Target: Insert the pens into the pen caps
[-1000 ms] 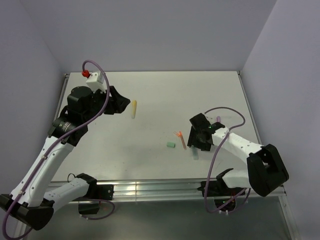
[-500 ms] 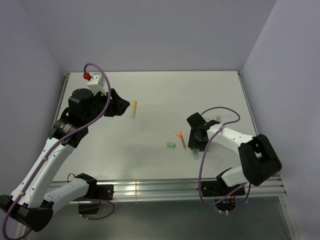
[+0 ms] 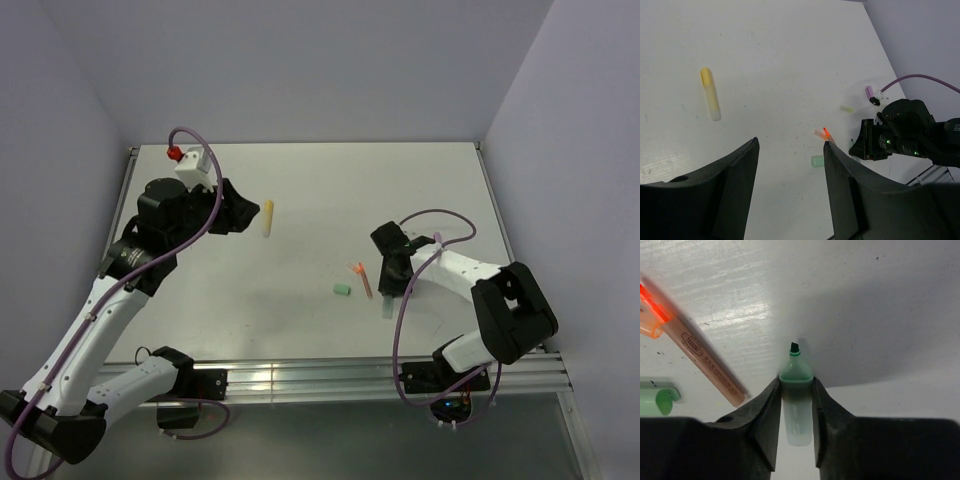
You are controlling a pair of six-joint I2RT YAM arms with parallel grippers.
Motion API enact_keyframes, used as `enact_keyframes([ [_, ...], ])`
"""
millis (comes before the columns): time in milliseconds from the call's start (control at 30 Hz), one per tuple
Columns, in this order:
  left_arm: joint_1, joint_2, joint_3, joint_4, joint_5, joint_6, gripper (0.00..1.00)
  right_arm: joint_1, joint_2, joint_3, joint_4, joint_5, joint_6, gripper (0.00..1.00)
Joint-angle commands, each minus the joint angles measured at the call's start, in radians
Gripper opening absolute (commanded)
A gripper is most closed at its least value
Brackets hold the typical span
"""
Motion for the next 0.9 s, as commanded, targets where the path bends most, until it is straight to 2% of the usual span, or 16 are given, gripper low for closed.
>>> enact_keyframes([
  [0, -0.001, -0.021, -0.025, 0.043, 0.031, -0.018, 0.59, -0.005, 0.039, -0.044, 0.069, -0.005, 0.008, 0.24],
  [33, 0.0, -0.023, -0.04, 0.051, 0.044, -0.025, 0.58, -0.005, 0.03, -0.045, 0.074, -0.009, 0.009, 0.15],
  [167, -0.001, -0.034, -0.103, 0.155, 0.128, -0.073, 0.58, -0.005, -0.035, -0.023, 0.045, -0.007, 0.008, 0.01],
  [333, 0.003, -0.043, -0.196, 0.307, 0.248, -0.168, 0.58, -0.005, -0.178, 0.092, -0.055, -0.009, 0.014, 0.0],
  [500, 0.003, -0.041, -0.293, 0.495, 0.324, -0.229, 0.6, 0.005, -0.272, 0.283, -0.083, -0.065, 0.046, 0.0],
  [667, -0.001, 0.004, -0.345, 0.634, 0.386, -0.277, 0.62, 0.082, -0.26, 0.471, -0.066, -0.04, 0.107, 0.0],
  [867, -0.044, 0.034, -0.344, 0.711, 0.401, -0.274, 0.68, 0.235, -0.142, 0.686, -0.081, 0.027, 0.135, 0.0],
])
